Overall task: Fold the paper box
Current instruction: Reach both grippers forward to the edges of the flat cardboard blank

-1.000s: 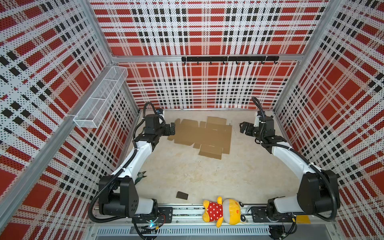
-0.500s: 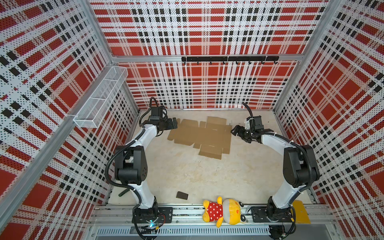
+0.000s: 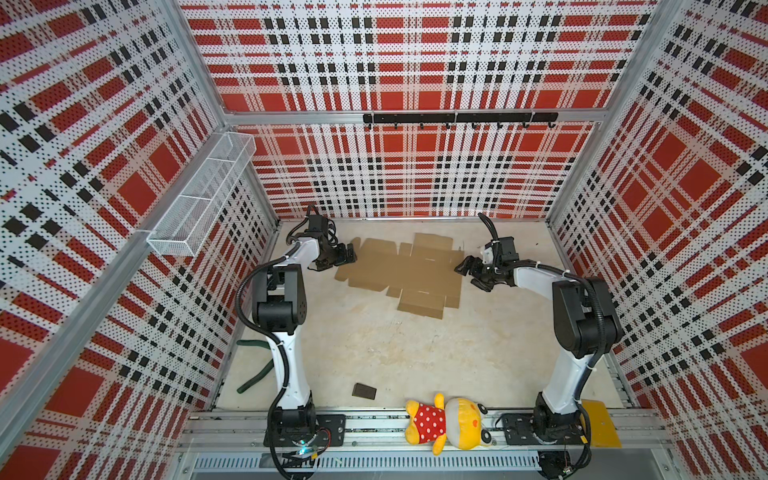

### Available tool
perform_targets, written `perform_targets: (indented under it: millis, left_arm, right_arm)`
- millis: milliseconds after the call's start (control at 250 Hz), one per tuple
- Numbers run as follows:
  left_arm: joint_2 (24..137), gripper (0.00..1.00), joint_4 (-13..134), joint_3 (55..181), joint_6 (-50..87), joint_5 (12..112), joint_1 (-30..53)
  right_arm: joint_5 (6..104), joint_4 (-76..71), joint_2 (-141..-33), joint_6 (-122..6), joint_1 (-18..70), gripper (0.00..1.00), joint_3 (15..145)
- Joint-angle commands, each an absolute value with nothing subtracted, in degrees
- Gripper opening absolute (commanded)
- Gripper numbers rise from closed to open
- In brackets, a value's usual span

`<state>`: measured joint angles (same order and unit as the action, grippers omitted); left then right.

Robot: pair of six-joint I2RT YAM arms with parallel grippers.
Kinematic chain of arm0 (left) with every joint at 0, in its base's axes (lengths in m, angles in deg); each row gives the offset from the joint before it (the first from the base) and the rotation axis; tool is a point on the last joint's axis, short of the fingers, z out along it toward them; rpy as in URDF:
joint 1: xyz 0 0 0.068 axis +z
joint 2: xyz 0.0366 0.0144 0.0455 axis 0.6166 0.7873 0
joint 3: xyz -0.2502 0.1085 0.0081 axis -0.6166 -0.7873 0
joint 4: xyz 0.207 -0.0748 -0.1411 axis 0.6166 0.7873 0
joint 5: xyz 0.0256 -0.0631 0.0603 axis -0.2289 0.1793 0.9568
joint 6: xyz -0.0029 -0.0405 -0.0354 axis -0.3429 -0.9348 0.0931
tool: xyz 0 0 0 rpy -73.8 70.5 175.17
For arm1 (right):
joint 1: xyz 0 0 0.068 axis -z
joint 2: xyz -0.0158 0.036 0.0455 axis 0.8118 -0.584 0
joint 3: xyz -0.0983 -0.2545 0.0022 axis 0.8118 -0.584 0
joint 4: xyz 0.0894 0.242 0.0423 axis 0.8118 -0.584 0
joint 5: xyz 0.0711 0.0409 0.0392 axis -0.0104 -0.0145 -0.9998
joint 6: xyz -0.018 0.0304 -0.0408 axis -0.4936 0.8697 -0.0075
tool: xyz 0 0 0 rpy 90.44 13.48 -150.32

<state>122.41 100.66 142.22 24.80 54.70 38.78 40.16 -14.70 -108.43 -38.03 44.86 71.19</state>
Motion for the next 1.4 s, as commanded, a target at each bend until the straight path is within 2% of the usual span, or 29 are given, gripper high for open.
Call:
perform_targets:
  millis: [0, 220, 596, 868, 1088, 1261, 1397]
  left_arm:
    - [124.6, 1.00, 103.2, 144.5, 24.5, 52.9, 39.1]
    - [127.3, 1.00, 104.3, 145.0, 23.9, 49.3, 38.8]
    - [124.4, 0.99, 102.6, 141.5, 22.3, 45.8, 36.0]
    - [124.1, 1.00, 102.1, 140.3, 21.9, 45.7, 35.5]
    - [120.9, 0.99, 100.0, 136.8, 20.7, 44.8, 34.8]
    - [117.5, 0.99, 97.2, 132.3, 19.5, 44.3, 33.5]
    - [115.3, 1.00, 95.6, 129.5, 18.8, 44.5, 32.7]
  right_arm:
    - [39.0, -10.8, -109.9, -36.2, 44.8, 0.84, 70.1]
    - [38.9, -8.6, -111.0, -35.2, 44.8, 0.84, 68.3]
    - [34.5, -1.2, -114.1, -31.6, 44.7, 0.81, 66.3]
    - [31.7, -0.4, -109.6, -32.5, 44.9, 0.75, 66.3]
    - [33.2, -4.1, -106.2, -34.7, 45.0, 0.66, 67.1]
    - [35.5, -8.6, -104.6, -37.4, 45.5, 0.54, 67.7]
    - [37.3, -13.1, -104.0, -40.5, 45.6, 0.41, 68.7]
